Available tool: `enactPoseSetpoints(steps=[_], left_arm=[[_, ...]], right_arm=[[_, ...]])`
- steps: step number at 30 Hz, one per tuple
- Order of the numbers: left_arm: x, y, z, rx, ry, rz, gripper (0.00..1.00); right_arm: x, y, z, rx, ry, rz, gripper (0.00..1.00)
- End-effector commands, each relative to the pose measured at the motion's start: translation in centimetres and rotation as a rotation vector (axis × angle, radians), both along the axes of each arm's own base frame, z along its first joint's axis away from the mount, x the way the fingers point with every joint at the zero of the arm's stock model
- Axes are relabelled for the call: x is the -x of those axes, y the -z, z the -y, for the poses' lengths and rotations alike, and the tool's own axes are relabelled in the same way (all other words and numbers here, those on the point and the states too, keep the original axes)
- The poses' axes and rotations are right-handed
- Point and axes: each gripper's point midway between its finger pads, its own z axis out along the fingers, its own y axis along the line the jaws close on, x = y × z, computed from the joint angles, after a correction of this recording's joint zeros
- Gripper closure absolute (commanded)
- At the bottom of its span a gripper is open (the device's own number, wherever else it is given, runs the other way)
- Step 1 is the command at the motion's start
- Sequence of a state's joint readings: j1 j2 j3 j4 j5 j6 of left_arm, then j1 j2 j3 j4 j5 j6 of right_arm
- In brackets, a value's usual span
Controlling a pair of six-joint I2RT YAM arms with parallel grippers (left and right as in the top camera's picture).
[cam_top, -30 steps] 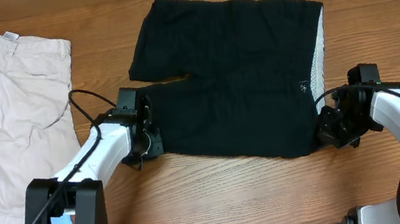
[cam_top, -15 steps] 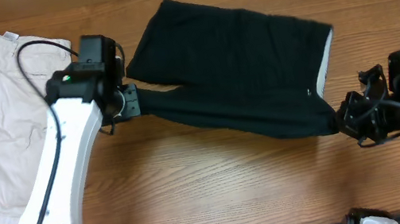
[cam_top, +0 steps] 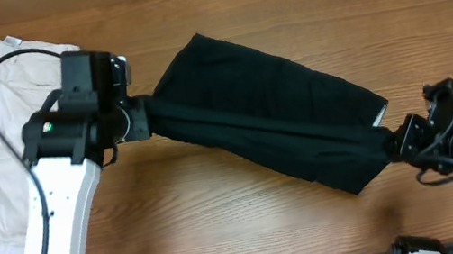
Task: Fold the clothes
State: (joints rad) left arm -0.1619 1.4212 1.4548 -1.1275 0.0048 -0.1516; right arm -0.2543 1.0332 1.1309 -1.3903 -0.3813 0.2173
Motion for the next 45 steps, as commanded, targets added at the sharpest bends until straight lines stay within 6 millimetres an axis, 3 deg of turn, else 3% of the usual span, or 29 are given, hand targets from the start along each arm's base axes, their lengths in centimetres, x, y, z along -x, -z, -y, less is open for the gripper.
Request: enactPoseSetpoints(steps=[1, 7, 10, 17, 22, 23, 24, 25, 26, 27, 28, 29, 32, 34, 36, 41, 45], left_arm=[[-3.6, 2.1, -2.3, -0.101, -0.037, 0.0, 0.96], [-12.2, 3.8, -0.7, -0.098, 0.018, 0.193, 0.96], [-15.1, 4.4, 0.5, -0.086, 0.033, 0.27, 0.96], [-17.4, 10.4, 4.8, -0.055, 0.139, 0.23, 0.95], [-18.8, 11.8, 5.6, -0.051, 0.147, 0.26, 0.91], [-19.0, 11.7, 5.7, -0.05, 0.147, 0.266, 0.87], [-19.3, 11.7, 5.7, -0.048, 0.146, 0.278, 0.71], [-19.5, 11.7, 5.8, -0.046, 0.146, 0.289, 0.36], [-19.8, 11.4, 5.8, -0.044, 0.145, 0.303, 0.0], [-19.9, 11.3, 5.9, -0.043, 0.145, 0.312, 0.0], [-20.0, 11.2, 5.9, -0.042, 0.145, 0.313, 0.0], [-19.9, 11.3, 5.8, -0.043, 0.144, 0.307, 0.0], [-19.1, 10.4, 6.3, -0.025, 0.184, 0.267, 0.0], [-18.4, 8.6, 8.9, 0.035, 0.342, 0.254, 0.0], [-17.6, 7.7, 10.1, 0.045, 0.438, 0.235, 0.0], [-14.8, 9.5, 9.8, 0.001, 0.531, 0.111, 0.0], [-13.4, 10.4, 9.1, -0.009, 0.525, 0.035, 0.0]], right_arm=[[-2.3, 1.7, 4.3, 0.178, 0.084, -0.047, 0.96], [-7.8, 6.7, 6.0, 0.17, 0.097, -0.101, 0.96], [-9.8, 8.3, 6.8, 0.182, 0.102, -0.094, 0.96], [-11.4, 10.3, 9.3, 0.287, 0.168, -0.112, 0.96], [-13.6, 12.5, 10.0, 0.289, 0.18, -0.102, 0.96], [-13.8, 12.9, 10.2, 0.293, 0.194, -0.108, 0.96], [-14.2, 13.5, 10.5, 0.302, 0.202, -0.109, 0.96], [-14.6, 13.9, 10.8, 0.311, 0.208, -0.105, 0.96], [-15.3, 14.4, 11.1, 0.315, 0.211, -0.091, 0.8], [-16.0, 14.6, 11.3, 0.318, 0.214, -0.07, 0.37], [-16.6, 14.4, 11.4, 0.321, 0.219, -0.046, 0.07], [-16.9, 14.1, 11.5, 0.323, 0.22, -0.037, 0.03], [-17.0, 12.8, 10.8, 0.285, 0.202, -0.051, 0.0], [-16.7, 11.6, 9.8, 0.227, 0.178, -0.078, 0.0], [-15.6, 10.9, 8.7, 0.175, 0.156, -0.134, 0.0], [-12.8, 13.3, 6.6, 0.082, 0.125, -0.23, 0.01], [-11.4, 16.4, 6.2, 0.079, 0.124, -0.25, 0.17]])
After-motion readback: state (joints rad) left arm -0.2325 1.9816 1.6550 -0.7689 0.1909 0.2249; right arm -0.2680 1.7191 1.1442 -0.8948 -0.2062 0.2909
